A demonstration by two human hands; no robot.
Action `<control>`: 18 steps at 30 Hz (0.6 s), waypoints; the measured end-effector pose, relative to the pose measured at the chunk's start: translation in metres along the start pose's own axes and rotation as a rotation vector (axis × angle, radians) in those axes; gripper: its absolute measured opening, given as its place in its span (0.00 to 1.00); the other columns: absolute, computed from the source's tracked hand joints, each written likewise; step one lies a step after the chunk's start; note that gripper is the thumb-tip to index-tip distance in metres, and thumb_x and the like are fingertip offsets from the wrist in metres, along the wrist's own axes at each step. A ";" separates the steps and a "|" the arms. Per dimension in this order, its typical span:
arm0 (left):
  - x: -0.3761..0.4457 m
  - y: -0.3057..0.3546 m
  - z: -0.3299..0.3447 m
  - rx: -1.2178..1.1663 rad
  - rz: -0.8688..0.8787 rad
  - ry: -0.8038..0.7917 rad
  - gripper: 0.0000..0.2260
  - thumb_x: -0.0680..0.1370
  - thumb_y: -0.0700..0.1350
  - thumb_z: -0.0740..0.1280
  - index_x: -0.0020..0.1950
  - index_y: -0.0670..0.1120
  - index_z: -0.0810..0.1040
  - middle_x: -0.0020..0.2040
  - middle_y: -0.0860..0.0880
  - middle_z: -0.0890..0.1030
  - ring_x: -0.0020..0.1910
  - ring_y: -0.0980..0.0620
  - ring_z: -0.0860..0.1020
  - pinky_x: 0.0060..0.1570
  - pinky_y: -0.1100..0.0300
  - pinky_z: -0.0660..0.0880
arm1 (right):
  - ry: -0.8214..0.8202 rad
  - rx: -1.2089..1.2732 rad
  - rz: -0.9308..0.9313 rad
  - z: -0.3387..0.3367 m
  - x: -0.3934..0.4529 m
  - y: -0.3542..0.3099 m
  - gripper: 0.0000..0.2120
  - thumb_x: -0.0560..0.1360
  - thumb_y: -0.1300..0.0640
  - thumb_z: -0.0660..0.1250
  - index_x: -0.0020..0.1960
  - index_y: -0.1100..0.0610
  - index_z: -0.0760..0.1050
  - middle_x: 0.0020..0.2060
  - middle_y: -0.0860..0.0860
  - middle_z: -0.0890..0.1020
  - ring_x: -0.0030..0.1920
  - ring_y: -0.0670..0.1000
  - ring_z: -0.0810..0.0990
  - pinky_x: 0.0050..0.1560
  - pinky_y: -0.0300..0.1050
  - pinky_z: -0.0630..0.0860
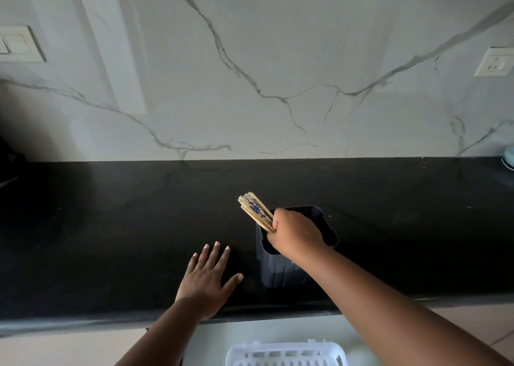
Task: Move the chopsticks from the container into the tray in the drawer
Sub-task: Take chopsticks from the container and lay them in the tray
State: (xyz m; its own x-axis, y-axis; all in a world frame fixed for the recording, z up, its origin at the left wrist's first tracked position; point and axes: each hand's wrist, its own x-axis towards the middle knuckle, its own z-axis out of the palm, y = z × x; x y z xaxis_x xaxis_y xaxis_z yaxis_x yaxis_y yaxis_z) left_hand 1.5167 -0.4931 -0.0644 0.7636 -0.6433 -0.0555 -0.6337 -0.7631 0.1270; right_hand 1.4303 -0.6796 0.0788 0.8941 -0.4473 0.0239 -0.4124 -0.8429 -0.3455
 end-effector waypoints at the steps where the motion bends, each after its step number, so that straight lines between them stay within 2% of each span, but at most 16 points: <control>1: 0.000 0.000 0.000 -0.001 0.000 0.000 0.35 0.76 0.70 0.41 0.78 0.54 0.38 0.77 0.51 0.36 0.76 0.51 0.34 0.73 0.52 0.34 | -0.002 0.011 -0.002 -0.001 0.000 0.001 0.08 0.75 0.52 0.67 0.48 0.53 0.70 0.46 0.50 0.80 0.39 0.52 0.77 0.28 0.41 0.66; 4: 0.001 0.000 0.001 -0.003 -0.001 0.001 0.35 0.76 0.70 0.41 0.78 0.54 0.38 0.78 0.51 0.36 0.76 0.51 0.34 0.73 0.53 0.34 | 0.001 0.040 -0.012 -0.002 -0.001 0.004 0.07 0.74 0.52 0.67 0.47 0.53 0.70 0.42 0.49 0.80 0.36 0.51 0.77 0.27 0.41 0.68; 8: 0.001 -0.001 0.001 -0.009 -0.002 0.007 0.35 0.77 0.70 0.41 0.78 0.53 0.38 0.78 0.51 0.37 0.76 0.51 0.34 0.73 0.53 0.34 | 0.003 0.046 -0.064 -0.002 -0.002 0.008 0.01 0.76 0.55 0.65 0.47 0.51 0.73 0.43 0.48 0.82 0.36 0.50 0.79 0.28 0.41 0.71; 10: 0.001 -0.001 0.001 -0.012 0.001 0.006 0.35 0.77 0.70 0.42 0.78 0.53 0.38 0.78 0.51 0.38 0.76 0.50 0.34 0.74 0.52 0.35 | -0.002 0.035 -0.092 -0.004 -0.003 0.011 0.07 0.77 0.57 0.64 0.40 0.51 0.73 0.38 0.48 0.80 0.36 0.52 0.80 0.28 0.41 0.71; 12: 0.000 0.000 0.000 -0.017 0.003 0.002 0.35 0.77 0.70 0.42 0.78 0.53 0.39 0.78 0.51 0.38 0.76 0.50 0.34 0.74 0.52 0.35 | -0.011 0.050 -0.099 -0.011 -0.002 0.016 0.08 0.77 0.57 0.65 0.39 0.55 0.76 0.34 0.48 0.80 0.35 0.51 0.79 0.29 0.42 0.69; 15: 0.000 0.000 -0.001 -0.022 0.006 0.002 0.35 0.77 0.69 0.42 0.78 0.53 0.38 0.78 0.51 0.38 0.76 0.50 0.34 0.74 0.52 0.35 | 0.009 0.253 -0.057 -0.035 0.003 0.025 0.07 0.76 0.57 0.69 0.41 0.59 0.78 0.35 0.48 0.81 0.33 0.47 0.77 0.31 0.40 0.70; 18: -0.001 0.000 -0.001 -0.024 0.006 -0.005 0.35 0.77 0.69 0.43 0.77 0.53 0.38 0.78 0.51 0.37 0.76 0.50 0.34 0.74 0.52 0.35 | 0.038 0.664 0.005 -0.073 0.006 0.035 0.03 0.76 0.60 0.69 0.46 0.59 0.80 0.42 0.50 0.85 0.42 0.47 0.84 0.43 0.43 0.82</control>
State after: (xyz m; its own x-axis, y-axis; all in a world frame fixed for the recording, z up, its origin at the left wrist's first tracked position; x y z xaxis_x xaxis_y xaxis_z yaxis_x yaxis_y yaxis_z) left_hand 1.5157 -0.4923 -0.0628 0.7589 -0.6484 -0.0600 -0.6352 -0.7574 0.1509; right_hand 1.4086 -0.7335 0.1350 0.8809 -0.4708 0.0496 -0.2105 -0.4833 -0.8498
